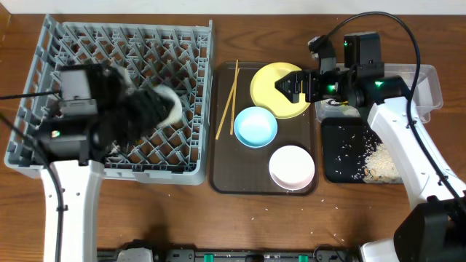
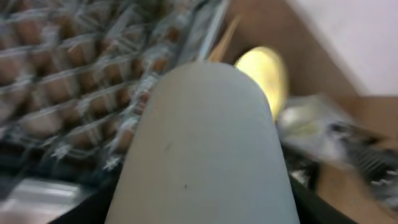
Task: Sort waste into correct bins and load items into the dishwasher
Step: 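Place the white cup into the dish rack with the left gripper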
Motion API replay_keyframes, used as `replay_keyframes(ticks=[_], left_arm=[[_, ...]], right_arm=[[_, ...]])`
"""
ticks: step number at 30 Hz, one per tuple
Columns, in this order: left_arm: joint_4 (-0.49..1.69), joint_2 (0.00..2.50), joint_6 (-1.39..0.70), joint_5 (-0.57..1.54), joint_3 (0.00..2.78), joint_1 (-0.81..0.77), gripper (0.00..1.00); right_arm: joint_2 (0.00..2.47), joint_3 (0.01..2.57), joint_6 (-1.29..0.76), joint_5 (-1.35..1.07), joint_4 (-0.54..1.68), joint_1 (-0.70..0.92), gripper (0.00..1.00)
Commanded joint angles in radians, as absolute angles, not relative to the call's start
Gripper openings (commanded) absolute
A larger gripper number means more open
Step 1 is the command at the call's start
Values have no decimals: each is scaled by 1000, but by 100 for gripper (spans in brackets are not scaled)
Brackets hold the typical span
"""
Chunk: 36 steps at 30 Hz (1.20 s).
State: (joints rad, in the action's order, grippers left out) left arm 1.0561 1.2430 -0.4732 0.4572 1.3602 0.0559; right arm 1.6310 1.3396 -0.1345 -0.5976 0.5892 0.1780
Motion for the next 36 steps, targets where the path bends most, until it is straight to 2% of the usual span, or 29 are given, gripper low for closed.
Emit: replay_keyframes(ticks=[1,5,11,16,26,29,32,34,36], left_arm=[[1169,1290,-426,276,1368,-13,23],[1269,1364,-426,214,1340,-70,23],[1303,1499,-426,207,1311,-146,23],[1261,1577,-453,106,1251,-171,22],[1100,1581,-453,104,1167,-171,23],[1089,1581,-453,104,1142,-171,37],[1089,1581,-453,104,1128,-171,65],[1085,1581,-453,104,1128,-171,71],[1078,1581,-453,104,1130,-171,72]], right_arm=[[1614,1339,-95,-587,592,184,99],[1614,1339,-95,-587,594,184,99],[1614,1339,-88,-588,596,192,99],[1614,1339,-87,-587,596,200,99],[1614,1339,-88,-587,599,211,99],[1614,1339,-88,-587,599,211,99],[1614,1339,-88,-587,599,211,99],[1614,1339,-88,-587,599,216,99],[1614,1339,-88,-587,598,224,99]])
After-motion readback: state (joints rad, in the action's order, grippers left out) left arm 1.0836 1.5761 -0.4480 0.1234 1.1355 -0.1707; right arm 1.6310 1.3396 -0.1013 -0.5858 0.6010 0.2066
